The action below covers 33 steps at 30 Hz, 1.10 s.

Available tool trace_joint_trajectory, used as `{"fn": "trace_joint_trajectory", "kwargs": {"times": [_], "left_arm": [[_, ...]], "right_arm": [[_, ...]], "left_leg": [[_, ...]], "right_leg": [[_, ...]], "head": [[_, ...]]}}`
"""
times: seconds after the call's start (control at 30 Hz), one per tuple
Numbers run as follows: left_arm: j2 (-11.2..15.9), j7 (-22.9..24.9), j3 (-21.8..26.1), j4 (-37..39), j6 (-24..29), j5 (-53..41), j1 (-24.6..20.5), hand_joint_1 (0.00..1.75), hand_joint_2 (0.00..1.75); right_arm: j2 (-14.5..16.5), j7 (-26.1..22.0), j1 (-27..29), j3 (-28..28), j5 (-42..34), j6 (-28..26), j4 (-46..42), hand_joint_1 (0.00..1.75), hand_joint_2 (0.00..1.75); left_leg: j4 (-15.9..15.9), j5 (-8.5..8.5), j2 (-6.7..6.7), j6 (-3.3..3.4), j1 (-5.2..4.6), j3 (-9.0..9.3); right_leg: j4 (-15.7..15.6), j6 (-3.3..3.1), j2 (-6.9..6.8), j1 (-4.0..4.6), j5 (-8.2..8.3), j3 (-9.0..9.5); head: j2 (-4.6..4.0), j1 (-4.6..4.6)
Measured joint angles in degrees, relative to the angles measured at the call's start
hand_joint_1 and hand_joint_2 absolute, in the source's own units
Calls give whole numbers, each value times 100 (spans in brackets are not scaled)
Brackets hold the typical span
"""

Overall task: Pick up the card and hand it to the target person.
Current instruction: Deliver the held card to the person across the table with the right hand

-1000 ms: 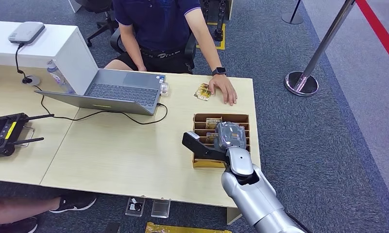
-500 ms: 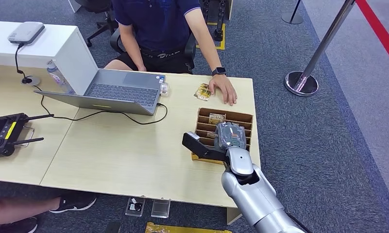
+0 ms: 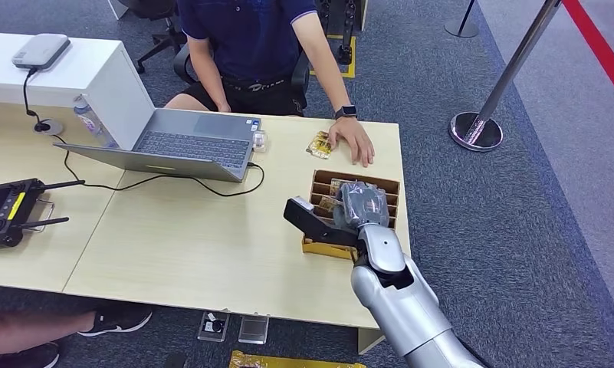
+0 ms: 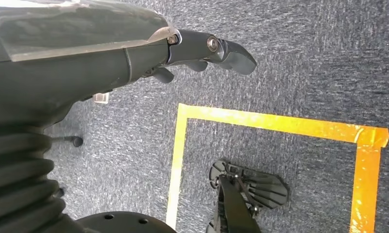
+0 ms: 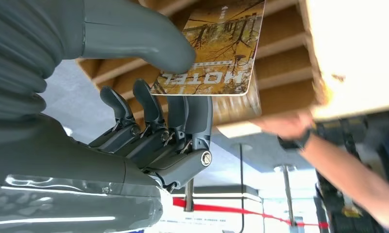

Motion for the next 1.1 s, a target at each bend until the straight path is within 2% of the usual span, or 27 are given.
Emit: {"fn": "trace_joint_trajectory", "kwargs": {"times": [0.3,0.4,0.53,0.67,0.77,0.87,0.97,1.1], "left_arm": [[-1,-53,34,0,11,107,75,0,175],[-1,-72,35,0,11,104,84,0,175],[-2,-70,34,0,-4,24,65,0,175],[-2,-32,19,0,-37,-79,-2,0,175],[-2,-20,7,0,-75,-146,-68,0,175],[-2,-10,-36,0,-107,-204,-133,0,175],[-2,5,-71,0,-113,-220,-181,0,175],[-2,20,-109,1,-106,-221,-203,0,175]], "right_arm": [[-220,-126,84,10,-59,54,-1676,145,175],[-280,-304,118,28,63,-117,-1984,145,175],[-333,-668,112,121,605,-575,-1996,145,175],[-301,-1126,-47,215,1248,-1351,-1451,145,175],[-194,-1455,-281,228,1676,-2164,-744,145,175],[-34,-1565,-573,225,2041,-2877,111,145,175],[121,-1580,-832,211,2221,-3255,869,145,175],[322,-1532,-1128,201,2423,-3471,1692,145,175]], "left_leg": [[0,0,0,0,0,-3],[0,0,0,0,0,-3],[0,0,0,0,0,-3],[0,1,-1,0,0,-3],[0,4,-1,-2,0,-1],[0,6,-1,-2,0,0],[1,6,-1,-2,0,-1],[1,6,-1,-2,0,-1]], "right_leg": [[0,0,0,0,0,-3],[0,0,0,0,0,-2],[0,0,0,0,0,-1],[1,0,-1,0,0,1],[4,0,0,0,2,2],[5,1,0,0,2,2],[7,1,0,0,2,1],[7,1,0,0,2,0]], "head": [[0,1],[0,1],[0,-1],[0,-2],[0,0],[0,1],[0,1],[0,-4]]}}
